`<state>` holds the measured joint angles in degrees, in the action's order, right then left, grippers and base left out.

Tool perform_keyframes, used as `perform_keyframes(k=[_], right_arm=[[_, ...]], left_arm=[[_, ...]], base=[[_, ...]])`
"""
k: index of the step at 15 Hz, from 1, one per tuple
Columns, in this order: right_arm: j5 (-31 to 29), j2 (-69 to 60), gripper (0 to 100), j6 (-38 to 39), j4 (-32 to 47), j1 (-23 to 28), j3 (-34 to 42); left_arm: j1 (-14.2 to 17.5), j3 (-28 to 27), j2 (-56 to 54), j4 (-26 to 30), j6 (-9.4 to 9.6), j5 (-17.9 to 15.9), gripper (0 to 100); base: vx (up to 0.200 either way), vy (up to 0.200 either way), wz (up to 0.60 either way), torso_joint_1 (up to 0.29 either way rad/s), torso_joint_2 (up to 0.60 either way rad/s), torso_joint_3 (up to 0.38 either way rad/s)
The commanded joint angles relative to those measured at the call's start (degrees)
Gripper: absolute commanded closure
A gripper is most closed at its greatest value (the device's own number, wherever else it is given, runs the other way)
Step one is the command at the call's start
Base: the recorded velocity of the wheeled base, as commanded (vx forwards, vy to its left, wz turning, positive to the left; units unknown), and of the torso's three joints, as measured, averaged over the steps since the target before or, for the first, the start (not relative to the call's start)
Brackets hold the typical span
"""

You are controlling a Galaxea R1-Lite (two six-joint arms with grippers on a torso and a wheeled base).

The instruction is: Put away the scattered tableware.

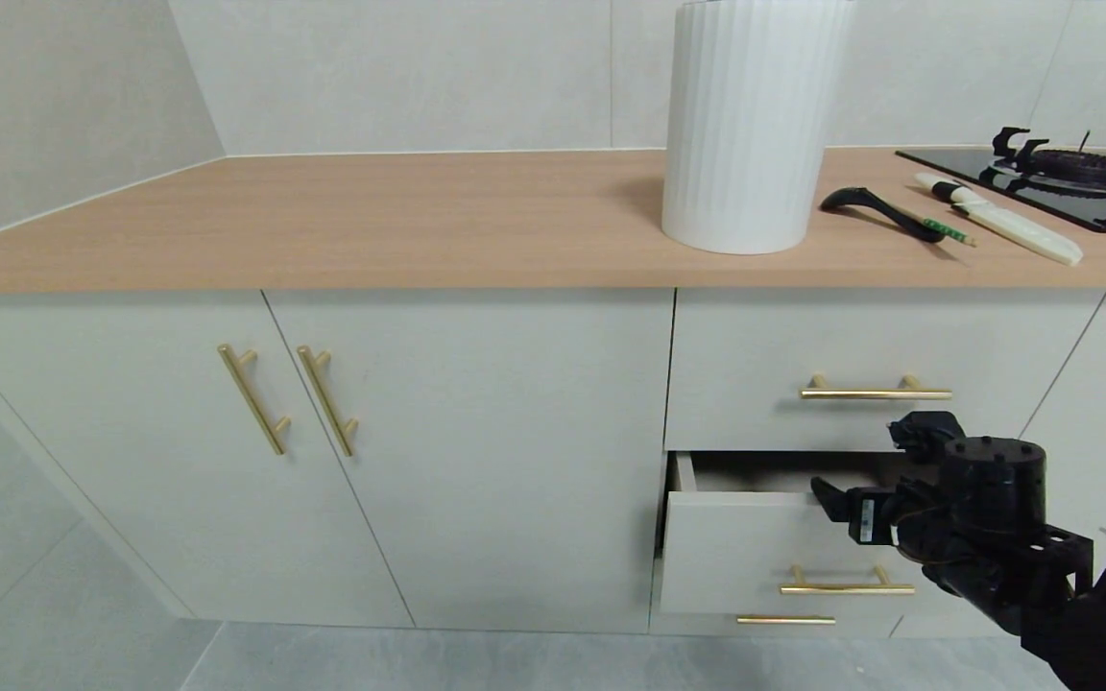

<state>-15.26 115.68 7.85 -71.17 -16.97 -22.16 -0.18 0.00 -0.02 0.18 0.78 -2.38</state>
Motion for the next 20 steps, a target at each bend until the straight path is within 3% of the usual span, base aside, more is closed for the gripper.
perform_keyframes(k=[1,9,16,20], right_arm=[[0.1,0.8,0,0.1,0.3,0.0,0.3],[0.1,-1.2,0,-0.3,0.8,-0.1,1.7],[0.6,-7.6,0,-1.4,11.2,-0.8,2.2],[1.0,-13.0,0,-1.3,23.7,-1.5,-0.1]], left_arm=[[0.0,0.0,0.0,0.0,0.01,0.0,0],[0.0,0.0,0.0,0.0,0.01,0.0,0],[0.0,0.0,0.0,0.0,0.01,0.0,0],[0.0,0.0,0.0,0.0,0.01,0.0,0]], base=[[0.000,0.000,0.00,0.000,0.00,0.000],[0.000,0.000,0.00,0.000,0.00,0.000],[0.000,0.000,0.00,0.000,0.00,0.000],[0.000,0.000,0.00,0.000,0.00,0.000]])
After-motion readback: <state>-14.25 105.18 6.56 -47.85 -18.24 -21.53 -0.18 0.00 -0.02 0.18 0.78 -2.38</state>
